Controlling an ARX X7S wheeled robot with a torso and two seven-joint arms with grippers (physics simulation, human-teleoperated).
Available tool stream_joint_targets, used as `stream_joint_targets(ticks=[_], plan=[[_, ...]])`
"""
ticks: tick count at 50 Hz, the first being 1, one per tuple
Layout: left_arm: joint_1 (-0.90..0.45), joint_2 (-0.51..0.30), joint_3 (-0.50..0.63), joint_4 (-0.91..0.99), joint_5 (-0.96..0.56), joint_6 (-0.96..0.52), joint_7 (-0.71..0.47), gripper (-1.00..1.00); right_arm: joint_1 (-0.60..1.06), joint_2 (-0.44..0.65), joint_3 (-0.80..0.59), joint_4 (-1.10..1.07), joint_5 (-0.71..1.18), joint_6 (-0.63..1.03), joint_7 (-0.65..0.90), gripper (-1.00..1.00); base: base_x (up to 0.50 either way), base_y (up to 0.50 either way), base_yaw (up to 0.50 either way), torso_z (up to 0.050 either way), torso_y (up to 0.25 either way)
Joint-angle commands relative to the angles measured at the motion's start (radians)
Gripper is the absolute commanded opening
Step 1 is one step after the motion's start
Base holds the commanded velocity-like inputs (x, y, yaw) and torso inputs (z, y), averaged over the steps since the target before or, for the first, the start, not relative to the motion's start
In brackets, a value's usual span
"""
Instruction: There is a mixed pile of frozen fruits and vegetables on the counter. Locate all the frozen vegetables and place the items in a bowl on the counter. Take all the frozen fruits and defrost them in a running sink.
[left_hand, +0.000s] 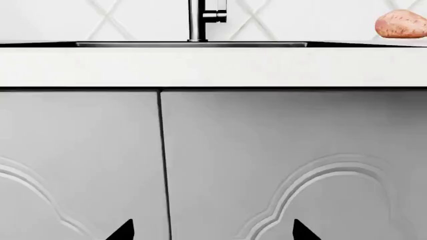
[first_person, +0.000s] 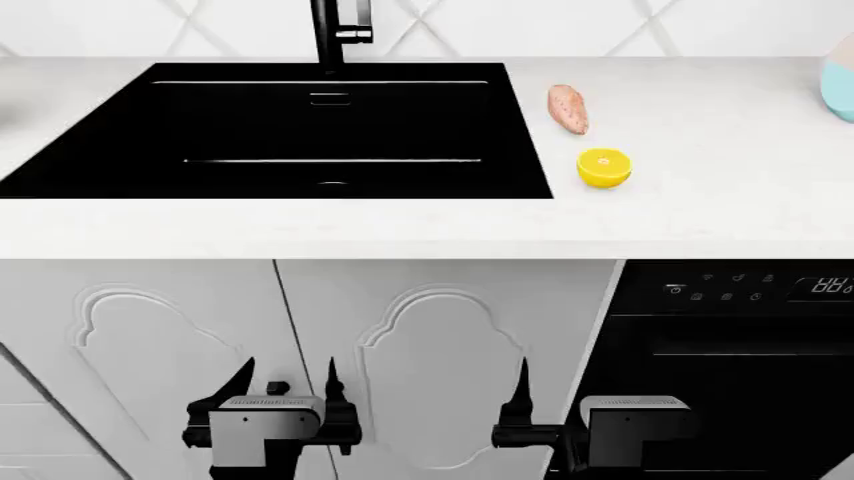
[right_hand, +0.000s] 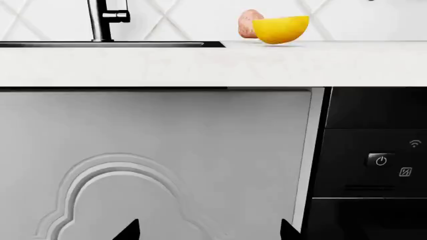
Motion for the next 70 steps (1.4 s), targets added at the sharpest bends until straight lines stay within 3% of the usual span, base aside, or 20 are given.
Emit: stream_joint_targets(ticks=[1,23,61,65,70], plan=[[0.001,-0.016,0.018,0.003,-0.017,-0.002,-0.018,1.0,0.0,0.016,-0.021,-0.001,0.014,0.001,0.018,1.0,0.0,0.0,0.0,0.0,0.0],[-0.002,-0.066,0.079,0.0,-0.069,0.002,-0.069,1.0,0.002,0.067,-0.086,0.0,0.055,-0.008,0.067,1.0,0.0,0.0,0.0,0.0,0.0],[-0.006,-0.113,0.134,-0.003,-0.1,0.015,-0.118,1.0,0.012,0.109,-0.139,0.011,0.078,-0.007,0.128,1.0,-0.05,-0.44,0.0,0.0,0.0],[0.003,-0.119,0.134,0.035,-0.108,-0.001,-0.123,1.0,0.011,0.109,-0.133,-0.019,0.089,0.015,0.143,1.0,0.0,0.0,0.0,0.0,0.0],[0.035,-0.14,0.109,0.209,-0.157,-0.088,-0.139,1.0,-0.011,0.129,-0.116,-0.212,0.136,0.147,0.157,1.0,0.0,0.0,0.0,0.0,0.0]])
